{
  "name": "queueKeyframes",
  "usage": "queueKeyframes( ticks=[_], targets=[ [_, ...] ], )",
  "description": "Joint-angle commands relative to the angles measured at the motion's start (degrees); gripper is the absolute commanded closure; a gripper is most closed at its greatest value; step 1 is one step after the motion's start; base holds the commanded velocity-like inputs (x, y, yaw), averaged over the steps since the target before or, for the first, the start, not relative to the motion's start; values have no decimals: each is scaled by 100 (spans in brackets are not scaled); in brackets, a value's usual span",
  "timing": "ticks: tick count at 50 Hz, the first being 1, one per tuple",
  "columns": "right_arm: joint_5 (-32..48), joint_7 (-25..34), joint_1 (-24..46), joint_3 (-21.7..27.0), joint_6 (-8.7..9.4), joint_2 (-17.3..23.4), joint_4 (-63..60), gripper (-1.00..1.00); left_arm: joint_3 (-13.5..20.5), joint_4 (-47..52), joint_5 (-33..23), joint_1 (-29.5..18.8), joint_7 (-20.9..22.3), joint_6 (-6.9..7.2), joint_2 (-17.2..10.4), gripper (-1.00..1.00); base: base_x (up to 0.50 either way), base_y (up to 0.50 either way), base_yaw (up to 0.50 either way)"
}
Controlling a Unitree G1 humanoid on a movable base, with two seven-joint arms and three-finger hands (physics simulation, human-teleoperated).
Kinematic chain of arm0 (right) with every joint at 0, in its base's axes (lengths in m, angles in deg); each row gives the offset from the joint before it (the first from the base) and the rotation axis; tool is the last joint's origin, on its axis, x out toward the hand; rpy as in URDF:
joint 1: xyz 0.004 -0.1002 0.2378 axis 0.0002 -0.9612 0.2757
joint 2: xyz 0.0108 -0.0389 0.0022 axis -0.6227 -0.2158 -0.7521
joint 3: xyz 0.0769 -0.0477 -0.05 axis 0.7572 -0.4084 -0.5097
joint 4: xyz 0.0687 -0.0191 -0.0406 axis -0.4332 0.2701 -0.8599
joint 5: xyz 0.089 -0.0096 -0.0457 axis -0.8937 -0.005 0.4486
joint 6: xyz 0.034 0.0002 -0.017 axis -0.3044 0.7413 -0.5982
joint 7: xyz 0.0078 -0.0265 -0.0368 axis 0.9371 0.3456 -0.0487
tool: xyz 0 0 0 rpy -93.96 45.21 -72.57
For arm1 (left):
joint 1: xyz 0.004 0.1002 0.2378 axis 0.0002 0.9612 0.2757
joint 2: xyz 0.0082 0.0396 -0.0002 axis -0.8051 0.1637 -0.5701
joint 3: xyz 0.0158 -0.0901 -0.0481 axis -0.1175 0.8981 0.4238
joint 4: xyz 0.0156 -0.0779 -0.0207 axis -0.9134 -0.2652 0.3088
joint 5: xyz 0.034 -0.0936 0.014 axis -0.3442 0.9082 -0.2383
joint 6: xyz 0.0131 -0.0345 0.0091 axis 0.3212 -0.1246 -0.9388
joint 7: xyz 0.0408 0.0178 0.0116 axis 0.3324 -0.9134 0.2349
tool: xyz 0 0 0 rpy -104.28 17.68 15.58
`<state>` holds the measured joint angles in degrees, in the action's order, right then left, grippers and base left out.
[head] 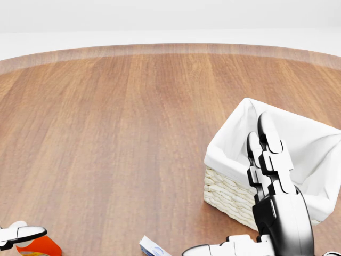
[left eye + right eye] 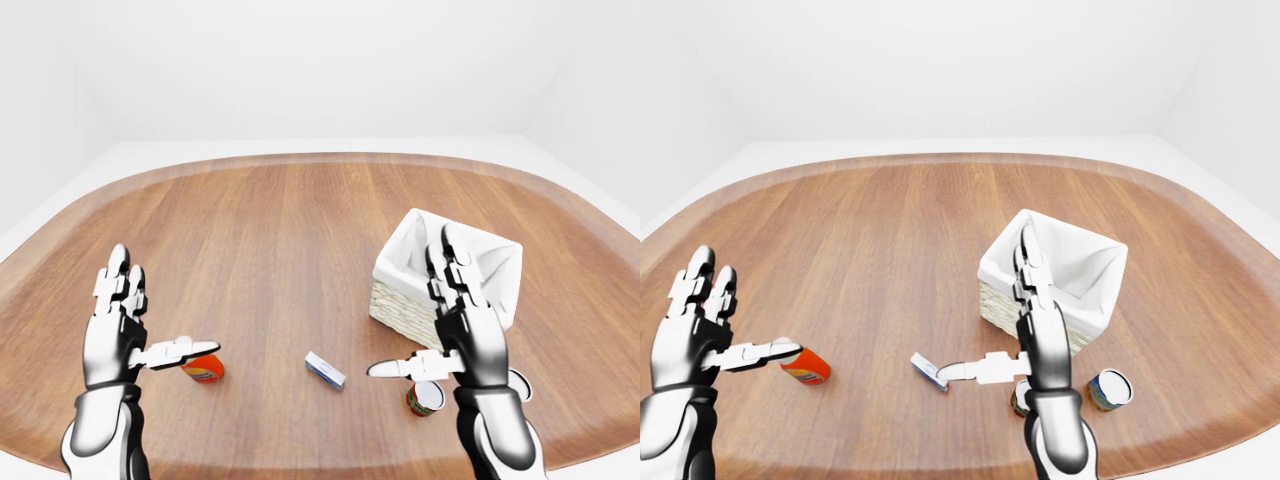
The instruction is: Pick up the ketchup, and put it in the basket.
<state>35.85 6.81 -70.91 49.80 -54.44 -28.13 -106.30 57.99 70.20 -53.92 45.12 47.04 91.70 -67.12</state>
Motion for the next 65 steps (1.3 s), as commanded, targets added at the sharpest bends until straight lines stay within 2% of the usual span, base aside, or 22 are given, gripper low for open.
queueKeyframes(
  ticks=[1,5,6,7,12,31,50,59,65],
  targets=[
    [18,-26,48,-49,0,18,111,-100,85,-291,-178,106,151,-332,33,-100,0,0,0],
    [30,-24,11,-75,0,10,75,-100,114,-632,-183,98,141,-552,-10,-100,0,0,0],
    [40,-38,2,-91,0,15,71,-100,126,-821,-205,113,143,-734,-19,-100,0,0,0],
    [44,-48,11,-107,0,19,103,-100,121,-987,-221,123,153,-746,-33,-100,0,0,0],
    [61,-78,-2,-176,0,51,142,-100,38,-1636,-420,235,123,-746,-44,-100,0,0,0],
    [69,-114,-35,-209,0,82,29,-100,57,-2651,-292,-12,-128,-746,-398,-100,0,0,0],
    [46,-131,-170,-252,0,137,-224,-100,-269,-3752,-204,-420,-469,-746,-690,-100,0,0,0],
    [27,-126,-189,-267,0,160,-267,-100,-570,-4654,-241,-787,-758,-746,-866,-100,0,0,0],
    [24,-126,-213,-268,0,161,-303,-100,-674,-4971,-141,-862,-795,-746,-953,-100,0,0,0]
  ],
)
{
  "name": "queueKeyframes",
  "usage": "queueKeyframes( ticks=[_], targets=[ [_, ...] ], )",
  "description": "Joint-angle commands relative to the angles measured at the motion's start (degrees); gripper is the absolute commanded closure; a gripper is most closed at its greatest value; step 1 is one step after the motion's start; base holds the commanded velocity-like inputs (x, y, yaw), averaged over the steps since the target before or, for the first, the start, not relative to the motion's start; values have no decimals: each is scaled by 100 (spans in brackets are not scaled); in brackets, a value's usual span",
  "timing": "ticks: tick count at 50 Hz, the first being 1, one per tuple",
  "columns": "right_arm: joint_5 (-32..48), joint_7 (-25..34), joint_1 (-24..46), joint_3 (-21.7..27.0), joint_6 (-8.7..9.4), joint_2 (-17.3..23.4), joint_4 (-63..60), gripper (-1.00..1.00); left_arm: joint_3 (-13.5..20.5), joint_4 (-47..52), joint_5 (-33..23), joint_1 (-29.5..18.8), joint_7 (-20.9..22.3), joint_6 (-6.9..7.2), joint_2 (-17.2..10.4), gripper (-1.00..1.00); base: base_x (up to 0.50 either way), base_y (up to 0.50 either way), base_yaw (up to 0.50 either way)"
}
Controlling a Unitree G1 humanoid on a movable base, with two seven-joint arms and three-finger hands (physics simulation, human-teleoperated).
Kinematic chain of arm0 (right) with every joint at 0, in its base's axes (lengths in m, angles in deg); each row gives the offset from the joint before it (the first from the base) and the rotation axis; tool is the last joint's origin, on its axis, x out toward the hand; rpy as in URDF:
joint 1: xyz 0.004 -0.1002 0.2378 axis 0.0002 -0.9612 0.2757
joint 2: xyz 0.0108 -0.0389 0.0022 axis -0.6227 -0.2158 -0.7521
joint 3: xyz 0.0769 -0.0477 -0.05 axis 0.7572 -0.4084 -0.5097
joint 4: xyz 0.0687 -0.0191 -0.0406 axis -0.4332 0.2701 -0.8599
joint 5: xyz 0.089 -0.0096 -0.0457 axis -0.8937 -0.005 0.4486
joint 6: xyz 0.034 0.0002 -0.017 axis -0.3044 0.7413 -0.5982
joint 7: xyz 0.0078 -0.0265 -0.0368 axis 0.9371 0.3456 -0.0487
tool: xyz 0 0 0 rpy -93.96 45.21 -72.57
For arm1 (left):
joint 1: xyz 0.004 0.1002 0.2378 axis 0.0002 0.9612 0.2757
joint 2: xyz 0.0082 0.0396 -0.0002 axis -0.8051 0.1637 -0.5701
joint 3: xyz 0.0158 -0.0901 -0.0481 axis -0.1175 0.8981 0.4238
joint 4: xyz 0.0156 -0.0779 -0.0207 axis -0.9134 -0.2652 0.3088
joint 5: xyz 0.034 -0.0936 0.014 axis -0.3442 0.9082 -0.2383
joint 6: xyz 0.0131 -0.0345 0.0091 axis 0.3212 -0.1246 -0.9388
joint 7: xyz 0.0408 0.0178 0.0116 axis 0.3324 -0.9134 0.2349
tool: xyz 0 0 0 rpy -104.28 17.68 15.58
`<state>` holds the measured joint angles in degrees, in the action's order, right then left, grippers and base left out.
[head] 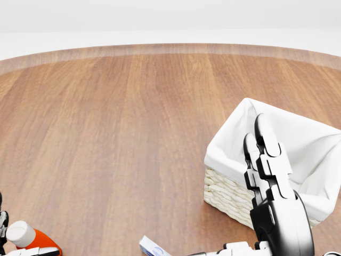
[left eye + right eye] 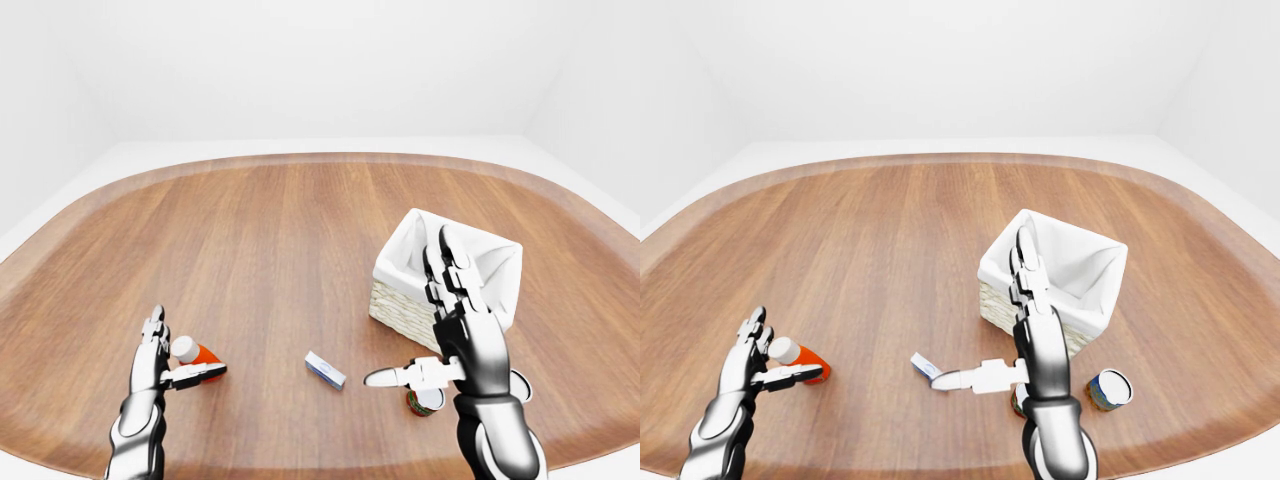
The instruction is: Pick up the ketchup, and put it in the basket.
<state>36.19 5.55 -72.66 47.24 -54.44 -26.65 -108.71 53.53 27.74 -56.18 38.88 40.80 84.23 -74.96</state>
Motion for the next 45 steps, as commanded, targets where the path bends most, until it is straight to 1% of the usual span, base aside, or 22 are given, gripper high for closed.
queueKeyframes(
  ticks=[1,9,10,11,12,24,34,35,37,38,41,42,45],
  targets=[
    [-9,0,-38,-15,0,15,-61,-100,-236,-760,98,-249,-173,0,-179,-100,0,0,0],
    [-1,-9,-32,-31,0,22,-62,-100,-332,-1123,131,-362,-225,0,-240,-100,0,0,0],
    [0,-7,-35,-33,0,26,-66,-100,-343,-1159,154,-374,-210,0,-248,13,0,0,0],
    [-4,-8,-34,-27,0,25,-63,-100,-349,-1144,183,-360,-190,0,-248,83,0,0,0],
    [-12,-2,-36,-25,0,27,-60,-100,-359,-1115,181,-336,-189,0,-245,93,0,0,0],
    [0,-4,-26,-38,0,29,-44,-100,-351,-902,172,-267,-170,0,-229,92,0,0,0],
    [-5,19,-9,-22,0,22,-34,-100,-364,-610,71,-183,-165,0,-152,93,0,0,0],
    [-3,21,-9,-17,0,22,-35,-100,-389,-229,28,-59,-144,0,-97,92,0,0,0],
    [-2,27,-17,-16,0,21,-31,-100,-355,228,-27,72,-85,0,-12,93,0,0,0],
    [-8,29,-25,-16,0,21,-64,-100,-358,699,-68,191,-35,0,62,93,0,0,0],
    [-13,35,3,-16,0,16,-58,-100,-316,1225,-166,279,99,0,224,93,0,0,0],
    [-21,36,51,-21,0,1,-74,-100,-363,1519,-229,319,135,0,303,93,0,0,0],
    [-20,34,122,-20,0,-17,75,-100,-365,1911,-299,313,212,0,409,94,0,0,0]
  ],
)
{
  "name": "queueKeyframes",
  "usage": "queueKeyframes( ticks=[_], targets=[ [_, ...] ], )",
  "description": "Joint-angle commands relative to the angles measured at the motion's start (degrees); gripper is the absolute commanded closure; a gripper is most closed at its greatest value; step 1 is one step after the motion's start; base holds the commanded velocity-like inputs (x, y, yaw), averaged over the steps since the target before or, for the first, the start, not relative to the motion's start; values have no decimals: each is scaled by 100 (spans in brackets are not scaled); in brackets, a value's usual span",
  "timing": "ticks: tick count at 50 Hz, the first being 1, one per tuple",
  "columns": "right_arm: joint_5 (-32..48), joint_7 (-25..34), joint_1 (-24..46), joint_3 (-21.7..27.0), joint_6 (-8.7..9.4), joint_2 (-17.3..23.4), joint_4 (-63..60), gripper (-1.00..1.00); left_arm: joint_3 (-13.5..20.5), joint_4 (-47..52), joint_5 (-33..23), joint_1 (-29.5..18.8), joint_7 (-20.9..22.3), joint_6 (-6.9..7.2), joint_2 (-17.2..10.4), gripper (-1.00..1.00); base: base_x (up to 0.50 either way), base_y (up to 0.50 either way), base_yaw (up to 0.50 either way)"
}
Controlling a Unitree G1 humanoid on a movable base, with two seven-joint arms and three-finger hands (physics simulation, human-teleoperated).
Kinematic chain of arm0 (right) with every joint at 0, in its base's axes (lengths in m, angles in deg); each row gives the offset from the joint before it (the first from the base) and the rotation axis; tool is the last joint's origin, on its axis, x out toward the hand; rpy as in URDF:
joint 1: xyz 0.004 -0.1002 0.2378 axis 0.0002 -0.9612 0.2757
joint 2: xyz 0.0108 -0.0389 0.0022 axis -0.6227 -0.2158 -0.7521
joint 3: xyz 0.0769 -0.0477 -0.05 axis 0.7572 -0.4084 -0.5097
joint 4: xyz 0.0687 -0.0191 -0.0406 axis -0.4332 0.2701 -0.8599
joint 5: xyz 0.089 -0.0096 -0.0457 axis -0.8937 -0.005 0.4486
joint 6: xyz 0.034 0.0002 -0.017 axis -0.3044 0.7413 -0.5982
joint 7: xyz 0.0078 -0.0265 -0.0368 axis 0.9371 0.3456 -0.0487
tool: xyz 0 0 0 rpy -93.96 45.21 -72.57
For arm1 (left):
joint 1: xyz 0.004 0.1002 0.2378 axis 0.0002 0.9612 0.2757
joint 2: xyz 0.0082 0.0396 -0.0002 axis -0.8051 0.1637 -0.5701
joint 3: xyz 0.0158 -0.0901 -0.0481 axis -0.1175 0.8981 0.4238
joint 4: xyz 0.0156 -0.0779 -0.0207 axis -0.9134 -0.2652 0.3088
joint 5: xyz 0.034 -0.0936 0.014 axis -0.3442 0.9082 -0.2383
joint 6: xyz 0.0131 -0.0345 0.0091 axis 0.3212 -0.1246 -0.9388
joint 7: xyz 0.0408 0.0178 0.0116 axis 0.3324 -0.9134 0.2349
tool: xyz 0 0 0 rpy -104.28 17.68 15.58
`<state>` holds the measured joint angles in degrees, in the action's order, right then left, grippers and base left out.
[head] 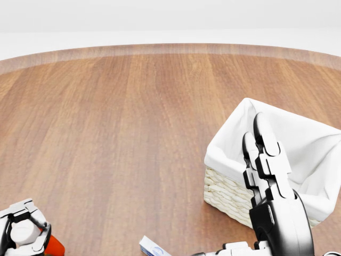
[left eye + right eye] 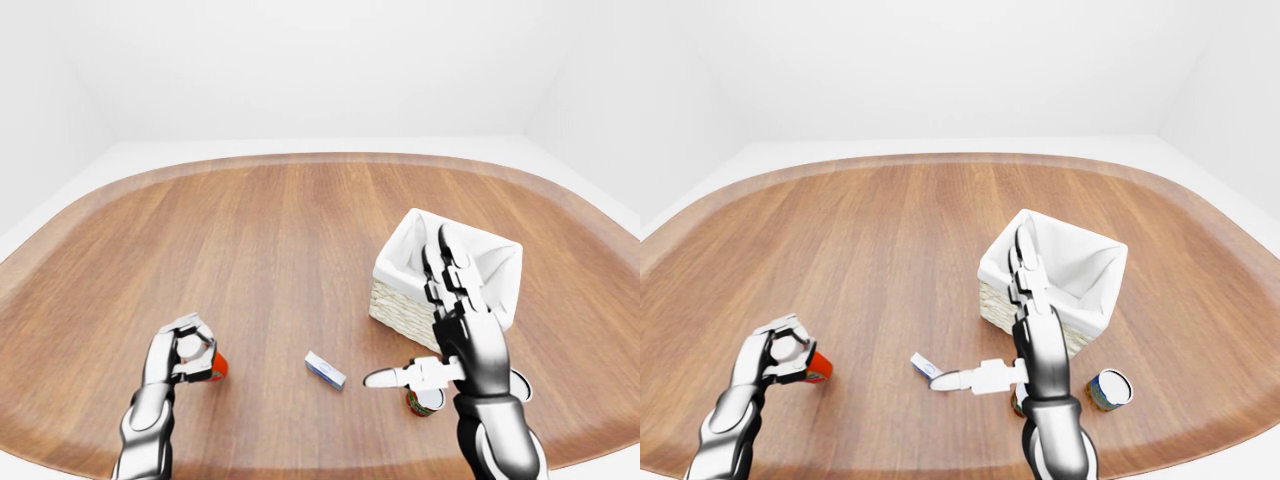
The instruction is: Pick up the ketchup, and put it in the basket.
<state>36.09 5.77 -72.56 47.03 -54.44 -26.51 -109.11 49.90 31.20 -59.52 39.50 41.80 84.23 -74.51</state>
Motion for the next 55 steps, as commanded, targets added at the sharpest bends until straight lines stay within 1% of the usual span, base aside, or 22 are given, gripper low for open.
queueKeyframes(
  ticks=[1,3,4,5,6,8,9,12,13,14,15,16,22,26,28,29,35,38,47,51,52,55],
  targets=[
    [-9,12,112,1,0,-32,118,-100,4,1575,30,249,118,0,370,94,0,0,0],
    [-60,31,62,15,0,-25,46,-100,-24,2114,-18,256,162,0,430,94,0,0,0],
    [-61,31,60,16,0,-25,43,-100,-17,2135,-25,256,171,0,439,94,0,0,0],
    [-58,30,13,3,0,-14,21,-100,-27,2469,-17,271,209,0,481,94,0,0,0],
    [-45,27,-20,-24,0,-2,61,-100,-58,2748,-64,294,218,82,535,94,0,0,0],
    [-47,23,-22,-27,0,3,65,-100,-47,2771,-79,291,234,95,553,94,0,0,0],
    [-20,11,-50,-100,0,12,25,-100,-126,3048,-190,304,238,363,600,94,0,0,0],
    [-28,-12,43,-103,0,18,187,-100,-215,3398,-361,364,340,550,667,94,0,0,0],
    [-28,-20,62,-103,0,12,177,-100,-258,3656,-383,387,395,738,712,93,0,0,0],
    [-29,-21,64,-103,0,13,176,-100,-256,3673,-389,387,404,750,721,93,0,0,0],
    [2,-36,55,-133,0,16,152,-100,-307,3945,-417,401,454,972,761,94,0,0,0],
    [9,-48,56,-145,0,19,179,-100,-339,4109,-436,429,510,1000,786,94,0,0,0],
    [24,-101,5,-173,0,56,119,-100,-504,5062,-527,502,687,1000,943,93,0,0,0],
    [33,-101,32,-174,0,58,166,-100,-666,5620,-572,407,728,1000,997,93,0,0,0],
    [34,-100,33,-173,0,57,167,-100,-674,5632,-571,404,724,1000,994,93,0,0,0],
    [1,-94,-5,-145,0,61,81,-100,-798,5859,-601,380,721,1000,1029,92,0,0,0],
    [27,-118,-27,-186,0,71,47,-100,-1189,6461,-643,205,645,1000,1048,92,0,0,0],
    [12,-112,-15,-172,0,73,68,-100,-1302,6593,-625,131,599,1000,1044,92,0,0,0],
    [34,-126,-55,-176,0,79,-18,-100,-1973,7334,-819,-99,433,1000,1052,92,0,0,0],
    [33,-128,-55,-176,0,80,-17,-100,-1980,7340,-813,-101,422,1000,1044,92,0,0,0],
    [5,-119,-72,-149,0,86,-67,-100,-2182,7451,-884,-142,379,1000,1062,92,0,0,0],
    [11,-116,-68,-150,0,80,-71,-100,-2392,7468,-917,-216,293,1000,1086,92,0,0,0]
  ],
)
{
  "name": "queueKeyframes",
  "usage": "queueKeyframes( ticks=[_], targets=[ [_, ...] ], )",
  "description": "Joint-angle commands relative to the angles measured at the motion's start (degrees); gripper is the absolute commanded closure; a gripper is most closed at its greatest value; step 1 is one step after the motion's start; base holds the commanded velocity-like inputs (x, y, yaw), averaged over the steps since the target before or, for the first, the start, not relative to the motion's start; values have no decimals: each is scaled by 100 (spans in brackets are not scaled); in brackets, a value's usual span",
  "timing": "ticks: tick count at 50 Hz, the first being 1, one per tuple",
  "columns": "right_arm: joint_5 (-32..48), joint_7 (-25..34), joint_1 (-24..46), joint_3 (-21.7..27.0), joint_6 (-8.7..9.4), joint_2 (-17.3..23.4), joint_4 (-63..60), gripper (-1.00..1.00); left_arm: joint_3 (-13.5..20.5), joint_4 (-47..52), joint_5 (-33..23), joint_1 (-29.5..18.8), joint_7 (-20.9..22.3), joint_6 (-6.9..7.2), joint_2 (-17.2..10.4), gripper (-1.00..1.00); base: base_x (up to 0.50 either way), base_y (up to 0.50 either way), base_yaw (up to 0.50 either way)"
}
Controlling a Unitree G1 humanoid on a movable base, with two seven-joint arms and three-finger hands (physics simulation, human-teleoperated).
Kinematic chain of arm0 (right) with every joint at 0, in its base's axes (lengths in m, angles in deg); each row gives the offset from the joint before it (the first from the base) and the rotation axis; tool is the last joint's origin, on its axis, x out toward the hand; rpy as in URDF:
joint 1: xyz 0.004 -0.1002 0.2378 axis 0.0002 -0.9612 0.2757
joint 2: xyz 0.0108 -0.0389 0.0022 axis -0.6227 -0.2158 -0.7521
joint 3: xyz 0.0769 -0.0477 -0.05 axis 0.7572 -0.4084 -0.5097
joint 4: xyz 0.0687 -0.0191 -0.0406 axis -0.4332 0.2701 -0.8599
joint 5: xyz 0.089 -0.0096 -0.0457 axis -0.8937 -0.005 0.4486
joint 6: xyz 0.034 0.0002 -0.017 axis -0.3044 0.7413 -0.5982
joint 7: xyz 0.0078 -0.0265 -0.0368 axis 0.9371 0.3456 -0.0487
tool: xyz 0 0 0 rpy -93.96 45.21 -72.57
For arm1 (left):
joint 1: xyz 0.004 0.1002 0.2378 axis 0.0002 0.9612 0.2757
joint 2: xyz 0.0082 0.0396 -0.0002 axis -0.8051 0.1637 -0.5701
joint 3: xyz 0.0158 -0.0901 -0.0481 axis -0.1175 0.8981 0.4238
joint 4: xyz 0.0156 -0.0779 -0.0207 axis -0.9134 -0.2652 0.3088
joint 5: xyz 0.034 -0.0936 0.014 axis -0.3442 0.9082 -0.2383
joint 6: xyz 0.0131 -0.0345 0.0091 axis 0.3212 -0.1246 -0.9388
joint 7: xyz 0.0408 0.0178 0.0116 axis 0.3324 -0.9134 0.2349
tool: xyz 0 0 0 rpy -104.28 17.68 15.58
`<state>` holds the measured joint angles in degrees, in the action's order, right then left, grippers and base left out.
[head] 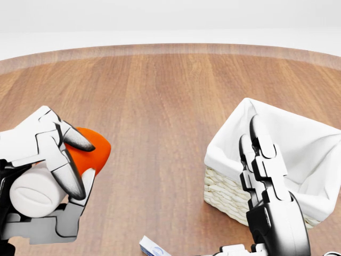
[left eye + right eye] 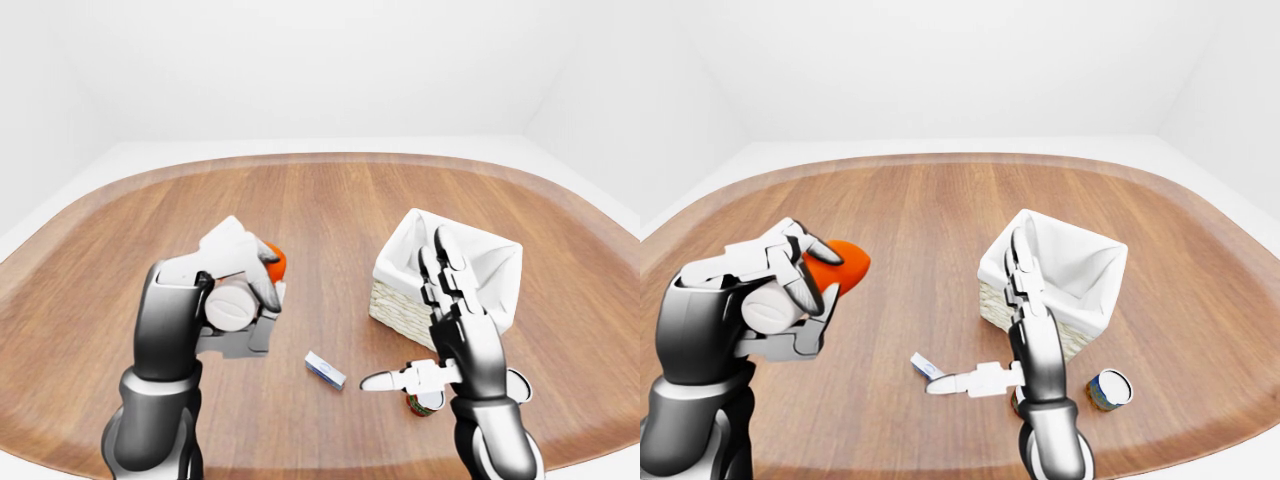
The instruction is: Pick up the ketchup, and put it in the basket.
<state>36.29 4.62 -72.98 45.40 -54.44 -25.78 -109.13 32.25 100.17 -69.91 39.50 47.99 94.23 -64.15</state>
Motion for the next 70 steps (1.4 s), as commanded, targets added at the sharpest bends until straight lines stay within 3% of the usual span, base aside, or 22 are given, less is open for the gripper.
queueKeyframes(
  ticks=[1,5,14,44,51,59,70],
  targets=[
    [-13,1,-35,17,0,9,-68,-100,-665,586,130,-222,-347,0,59,92,0,0,0],
    [-5,-5,-77,5,0,18,-128,-100,-850,643,103,-259,-422,0,71,92,0,0,0],
    [-29,-4,-104,45,0,25,-214,-100,-1634,756,-77,-332,-665,0,142,92,0,0,0],
    [-36,7,-125,69,0,10,-249,-100,-2962,-55,-155,-190,-1348,0,308,93,0,0,0],
    [-27,5,-108,64,0,5,-209,-100,-3272,-46,-267,-163,-1429,0,310,92,0,0,0],
    [-45,12,-95,95,0,0,-224,-100,-3935,125,-515,-225,-1601,0,392,92,0,0,0],
    [-26,12,-93,83,0,-7,-217,-100,-4320,255,-695,-324,-1670,0,477,92,0,0,0]
  ],
)
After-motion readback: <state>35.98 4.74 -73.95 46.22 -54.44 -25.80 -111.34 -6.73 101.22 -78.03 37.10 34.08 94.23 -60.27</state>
